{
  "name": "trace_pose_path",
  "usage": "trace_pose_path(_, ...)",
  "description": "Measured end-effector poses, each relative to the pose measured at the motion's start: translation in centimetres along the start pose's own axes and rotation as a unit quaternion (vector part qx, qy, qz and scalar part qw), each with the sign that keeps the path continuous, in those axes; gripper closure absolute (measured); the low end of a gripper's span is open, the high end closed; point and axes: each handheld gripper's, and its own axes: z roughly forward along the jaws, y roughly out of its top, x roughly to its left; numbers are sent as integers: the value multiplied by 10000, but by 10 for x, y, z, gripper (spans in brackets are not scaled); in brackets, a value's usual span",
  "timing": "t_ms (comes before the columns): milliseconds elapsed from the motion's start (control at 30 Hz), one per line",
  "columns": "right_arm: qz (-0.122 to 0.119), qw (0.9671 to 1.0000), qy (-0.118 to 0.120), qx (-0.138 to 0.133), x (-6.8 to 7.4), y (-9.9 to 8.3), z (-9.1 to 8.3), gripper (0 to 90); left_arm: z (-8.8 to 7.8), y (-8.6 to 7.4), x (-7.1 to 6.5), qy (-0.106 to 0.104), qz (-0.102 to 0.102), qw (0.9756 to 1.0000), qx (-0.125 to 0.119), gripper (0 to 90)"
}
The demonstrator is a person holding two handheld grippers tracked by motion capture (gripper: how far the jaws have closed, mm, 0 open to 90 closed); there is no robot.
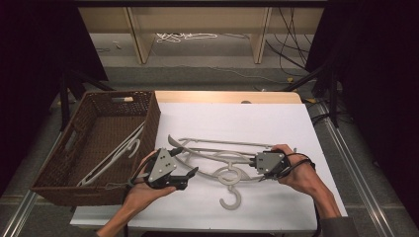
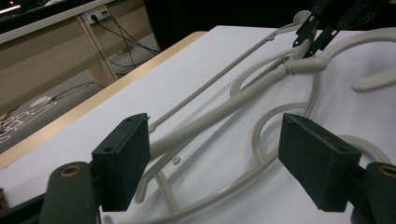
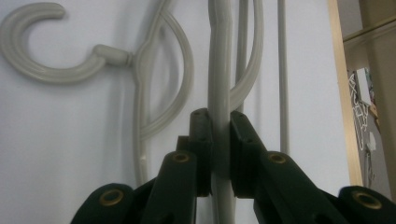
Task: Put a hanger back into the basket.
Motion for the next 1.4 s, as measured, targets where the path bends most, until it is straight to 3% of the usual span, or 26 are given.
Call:
trace_pose_path(67, -11, 10000, 15, -35, 2, 2, -3, 820, 9, 5, -3, -138, 137, 9997, 172, 250)
trace_pose_path(133, -62, 10000, 27, -64, 3, 3, -3, 820, 13, 7, -5, -141, 157, 9996, 173, 269)
trace_pose_path(167, -94, 9999, 25, -52, 5, 5, -6, 820, 17, 11, -6, -197, 270, 9992, 211, 275)
trace_pose_path(200, -121, 9999, 100, -54, 5, 6, -6, 820, 23, 15, -10, -388, 335, 9981, 329, 273)
trace_pose_path(233, -68, 10000, 40, -54, 7, 7, -8, 820, 23, 15, -10, -388, 335, 9981, 329, 266)
trace_pose_path(267, -158, 9998, -1, -90, 7, 7, -9, 820, 25, 17, -10, -514, 484, 9966, 430, 264)
trace_pose_path(300, -158, 9998, -1, -90, 7, 7, -9, 820, 28, 19, -13, -477, 510, 9968, 394, 264)
trace_pose_path(333, 20, 10000, 51, 52, 10, 8, -13, 820, 31, 22, -15, -554, 630, 9956, 427, 282)
trace_pose_path(367, -13, 10000, -14, 25, 11, 9, -13, 820, 31, 23, -14, -606, 781, 9939, 484, 291)
trace_pose_path(400, 9, 10000, 16, 27, 12, 10, -14, 820, 32, 24, -16, -611, 772, 9938, 518, 300)
trace_pose_path(500, -54, 10000, 45, -47, 13, 12, -14, 820, 36, 27, -19, -722, 1103, 9890, 678, 344)
trace_pose_path(600, -48, 10000, 65, -41, 14, 14, -13, 820, 39, 30, -22, -775, 1528, 9817, 830, 377)
trace_pose_path(633, -48, 10000, 65, -41, 14, 14, -13, 820, 39, 30, -22, -775, 1528, 9817, 830, 387)
trace_pose_path(667, -76, 9999, 125, -21, 14, 15, -12, 820, 41, 31, -22, -762, 1714, 9778, 932, 402)
trace_pose_path(767, -68, 9999, 122, -65, 15, 16, -12, 820, 44, 30, -22, -935, 1669, 9764, 1006, 432)
trace_pose_path(833, -78, 9998, 135, -90, 14, 17, -12, 820, 46, 30, -23, -922, 1706, 9757, 1017, 444)
trace_pose_path(867, -5, 9998, 176, -122, 15, 19, -12, 820, 47, 29, -24, -873, 1819, 9736, 1069, 466)
trace_pose_path(967, 1, 9998, 179, -99, 17, 21, -12, 820, 48, 30, -26, -929, 1900, 9711, 1106, 539)
trace_pose_path(1067, 17, 9996, 242, -114, 17, 22, -11, 820, 49, 30, -27, -965, 1903, 9696, 1199, 600)
trace_pose_path(1167, 58, 9996, 253, -90, 18, 23, -11, 820, 49, 32, -28, -932, 2112, 9643, 1296, 625)
trace_pose_path(1200, 1, 9997, 233, -115, 17, 23, -12, 818, 49, 33, -28, -947, 2133, 9637, 1299, 643)
trace_pose_path(1233, 107, 9995, 256, -138, 16, 21, -13, 813, 47, 36, -29, -934, 2265, 9607, 1306, 675)
trace_pose_path(1267, 107, 9995, 256, -138, 16, 21, -13, 813, 47, 36, -29, -934, 2265, 9607, 1306, 693)
trace_pose_path(1333, 100, 9995, 209, -215, 15, 21, -14, 806, 45, 39, -30, -1009, 2439, 9557, 1299, 719)
trace_pose_path(1367, 107, 9995, 179, -229, 14, 21, -18, 803, 43, 42, -33, -1040, 2556, 9518, 1337, 746)
trace_pose_path(1400, 107, 9995, 179, -229, 14, 21, -18, 803, 43, 42, -33, -1040, 2556, 9518, 1337, 750)
